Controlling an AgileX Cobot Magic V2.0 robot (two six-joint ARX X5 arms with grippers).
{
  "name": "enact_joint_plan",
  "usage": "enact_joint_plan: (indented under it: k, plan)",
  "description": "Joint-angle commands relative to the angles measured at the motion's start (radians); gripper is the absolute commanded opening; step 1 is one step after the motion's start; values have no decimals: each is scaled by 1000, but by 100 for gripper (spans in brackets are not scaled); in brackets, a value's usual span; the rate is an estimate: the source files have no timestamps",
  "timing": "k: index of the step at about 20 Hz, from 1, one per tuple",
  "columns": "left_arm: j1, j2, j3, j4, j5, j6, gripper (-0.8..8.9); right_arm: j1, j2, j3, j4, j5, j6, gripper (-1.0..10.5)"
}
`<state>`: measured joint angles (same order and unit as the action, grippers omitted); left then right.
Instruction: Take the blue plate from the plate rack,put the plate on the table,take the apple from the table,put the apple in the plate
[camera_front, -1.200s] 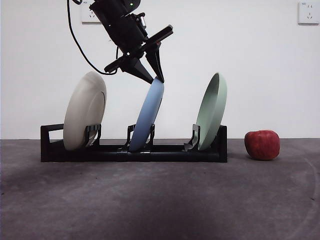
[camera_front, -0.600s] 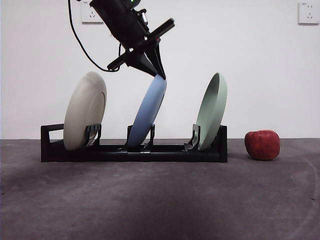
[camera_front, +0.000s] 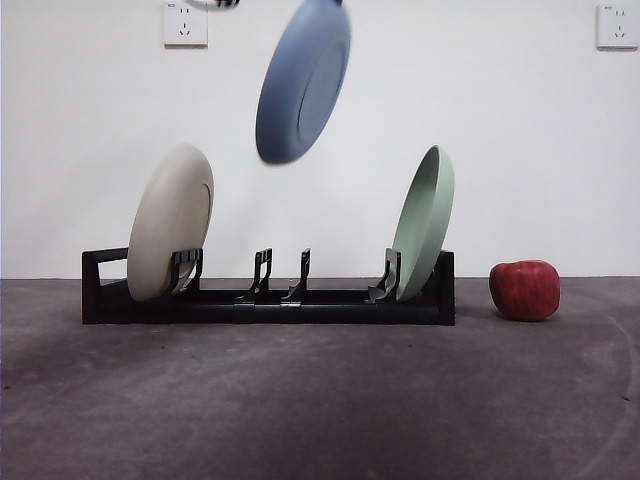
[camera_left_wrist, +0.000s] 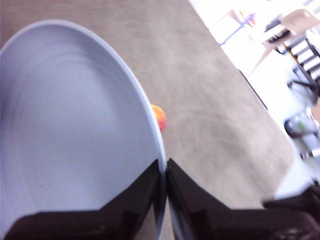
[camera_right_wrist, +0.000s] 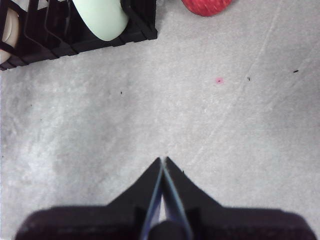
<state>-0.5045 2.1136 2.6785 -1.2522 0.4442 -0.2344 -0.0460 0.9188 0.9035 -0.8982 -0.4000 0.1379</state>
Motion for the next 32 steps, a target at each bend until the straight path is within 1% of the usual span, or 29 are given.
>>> enact_joint_plan:
  k: [1, 5, 6, 9, 13, 15, 17, 19, 22, 23, 25, 28, 30, 32]
  plan:
    - [-47, -6, 64, -62, -11, 107, 17, 0, 0, 2, 0, 1, -11, 0]
    - [-130, -27, 79, -66, -21, 121, 17, 0, 0, 2, -8, 16, -11, 0]
    - [-157, -27, 79, -67, -27, 137, 17, 0, 0, 2, -16, 29, -11, 0]
    - [-236, -28, 79, -70, -31, 187, 17, 0, 0, 2, -58, 109, -24, 0]
    - [-331, -29, 77, -76, -152, 232, 16, 0, 0, 2, -104, 196, -64, 0]
    - [-367, -34, 77, -80, -191, 239, 16, 0, 0, 2, -101, 199, -63, 0]
    - [-409, -56, 40, -81, -271, 254, 7, 0, 0, 2, -102, 199, -63, 0]
    - [-449, -125, -86, -81, -369, 265, -5, 0, 0, 2, -105, 199, -63, 0]
    - [-508, -268, -385, -81, -473, 249, -5, 0, 0, 2, -101, 199, -63, 0]
    - [-527, -307, -484, -81, -512, 222, -5, 0, 0, 2, -98, 199, -63, 0]
    - [-566, -360, -654, -81, -619, 164, -5, 0, 0, 2, -97, 199, -63, 0]
    - [-622, -375, -838, -81, -785, 80, -5, 0, 0, 2, -97, 199, -60, 0]
    - [-656, -366, -945, -59, -860, 26, -5, 0, 0, 2, -97, 198, -60, 0]
    - [-686, -366, -1070, 73, -866, 8, -5, 0, 0, 2, -97, 198, -59, 0]
